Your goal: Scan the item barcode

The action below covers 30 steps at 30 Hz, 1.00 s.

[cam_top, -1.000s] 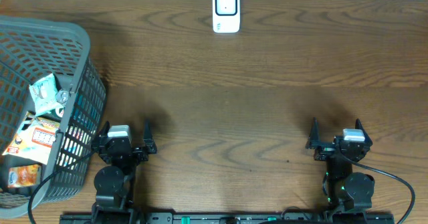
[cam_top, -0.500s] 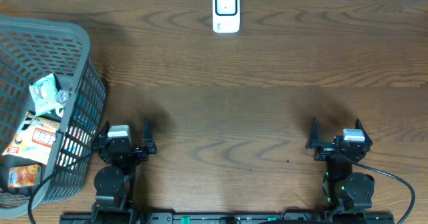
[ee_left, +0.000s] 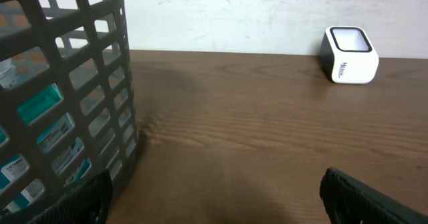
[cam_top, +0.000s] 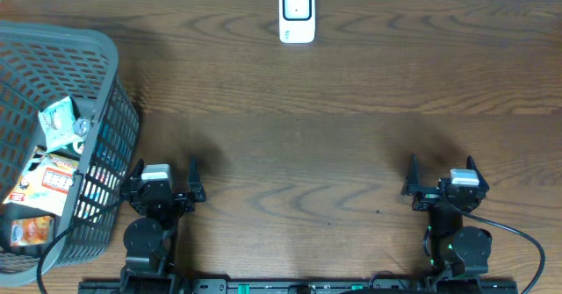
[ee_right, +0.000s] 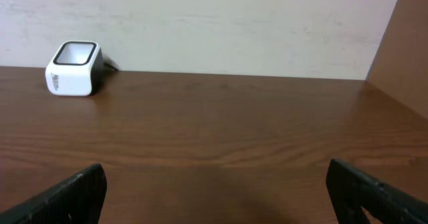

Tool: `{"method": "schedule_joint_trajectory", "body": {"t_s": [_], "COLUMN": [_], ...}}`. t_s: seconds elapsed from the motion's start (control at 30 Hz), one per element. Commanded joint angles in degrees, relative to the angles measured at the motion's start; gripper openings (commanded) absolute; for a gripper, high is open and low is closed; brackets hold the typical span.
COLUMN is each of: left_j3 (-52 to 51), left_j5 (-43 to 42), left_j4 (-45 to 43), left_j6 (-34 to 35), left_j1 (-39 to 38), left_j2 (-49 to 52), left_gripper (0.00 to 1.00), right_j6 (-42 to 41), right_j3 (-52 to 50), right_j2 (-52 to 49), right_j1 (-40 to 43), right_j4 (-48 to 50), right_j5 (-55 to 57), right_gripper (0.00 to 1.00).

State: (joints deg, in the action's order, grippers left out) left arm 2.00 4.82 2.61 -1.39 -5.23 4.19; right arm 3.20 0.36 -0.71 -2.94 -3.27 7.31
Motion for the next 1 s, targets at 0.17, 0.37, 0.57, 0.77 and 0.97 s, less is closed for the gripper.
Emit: {"method": "schedule_joint_trajectory", "body": {"t_s": [0.17,0.37,0.57,0.77,0.97], "left_j3": [-1.8,-1.8,-1.8,-1.8,-1.8], "left_j5": [0.1,0.8,0.7,0.7,0.2], "left_j4": [1.0,0.9,0.9,0.9,0.9], "left_j6": [-0.5,-0.5,-0.5,-0.5,-0.5], "left_j1": [0.3,0.3,0.3,0.3,0.3], "left_j2": [0.2,0.2,0.2,0.2,0.2], "left_gripper": [0.98,0.98,0.98,0.98,0.98], "right_j6": [0.5,0.5,0.5,0.5,0.5], "right_j3": [0.0,0.0,0.0,0.0,0.0], "right_j2": [0.3,0.3,0.3,0.3,0.3], "right_j1": [-0.4,-0.4,-0.4,-0.4,-0.4], "right_j4": [-0.3,-0.3,-0.3,-0.3,-0.3], "right_j5": [-0.2,-0.2,-0.2,-0.2,-0.2], "right_gripper": [0.99,0.99,0.99,0.99,0.99]}}
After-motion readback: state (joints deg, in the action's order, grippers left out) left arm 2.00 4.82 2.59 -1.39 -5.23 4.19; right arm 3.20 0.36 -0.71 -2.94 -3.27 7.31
